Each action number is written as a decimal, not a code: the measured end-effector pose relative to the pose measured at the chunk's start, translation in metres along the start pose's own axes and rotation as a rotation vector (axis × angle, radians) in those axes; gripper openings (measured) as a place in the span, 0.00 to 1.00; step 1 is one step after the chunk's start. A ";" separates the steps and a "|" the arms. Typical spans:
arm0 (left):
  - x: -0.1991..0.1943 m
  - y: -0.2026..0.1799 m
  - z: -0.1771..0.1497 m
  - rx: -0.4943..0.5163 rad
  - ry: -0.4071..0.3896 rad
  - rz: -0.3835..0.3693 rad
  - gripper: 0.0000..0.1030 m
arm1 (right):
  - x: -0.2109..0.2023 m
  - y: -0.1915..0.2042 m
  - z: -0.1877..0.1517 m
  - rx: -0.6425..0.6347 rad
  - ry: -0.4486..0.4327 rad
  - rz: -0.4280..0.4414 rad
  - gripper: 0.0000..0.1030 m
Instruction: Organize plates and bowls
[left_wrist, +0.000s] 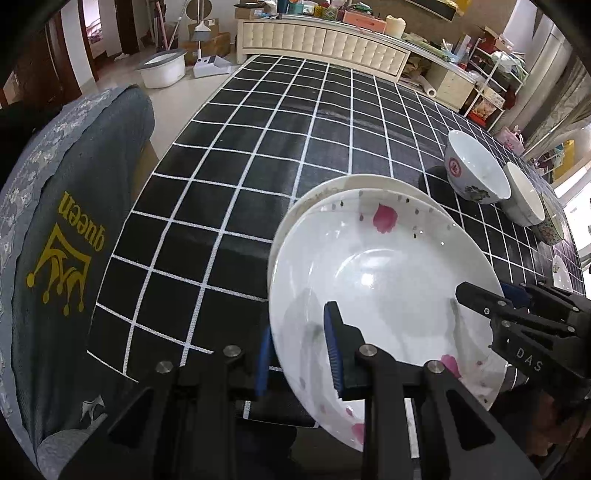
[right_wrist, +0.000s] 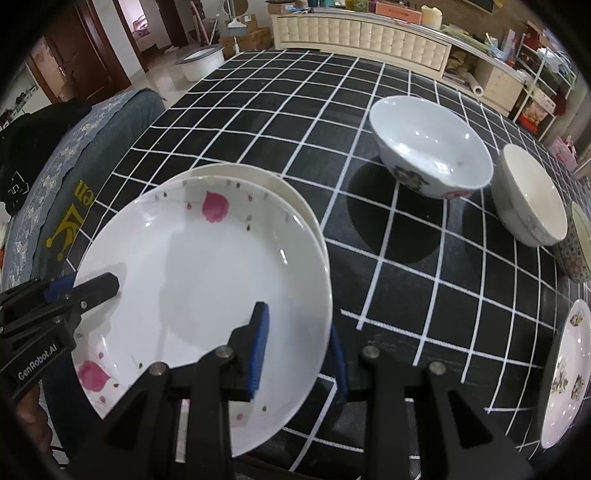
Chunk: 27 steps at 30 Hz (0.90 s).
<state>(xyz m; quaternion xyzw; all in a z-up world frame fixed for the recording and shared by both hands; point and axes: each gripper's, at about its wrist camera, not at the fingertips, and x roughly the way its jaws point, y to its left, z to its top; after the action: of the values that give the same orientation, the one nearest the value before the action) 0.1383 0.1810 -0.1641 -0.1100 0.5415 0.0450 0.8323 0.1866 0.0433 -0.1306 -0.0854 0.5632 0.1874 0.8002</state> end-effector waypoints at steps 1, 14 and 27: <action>0.000 0.001 0.000 -0.003 0.000 0.000 0.23 | 0.000 0.001 0.000 -0.002 0.000 -0.004 0.35; -0.005 0.004 0.000 -0.022 -0.010 0.001 0.23 | -0.002 -0.003 -0.001 0.005 0.000 0.014 0.35; -0.044 -0.032 0.003 0.054 -0.096 -0.012 0.26 | -0.047 -0.024 -0.008 0.040 -0.113 0.017 0.35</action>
<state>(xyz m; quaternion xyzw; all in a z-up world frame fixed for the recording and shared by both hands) 0.1293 0.1526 -0.1182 -0.0883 0.5011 0.0303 0.8603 0.1759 0.0090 -0.0916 -0.0540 0.5216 0.1873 0.8306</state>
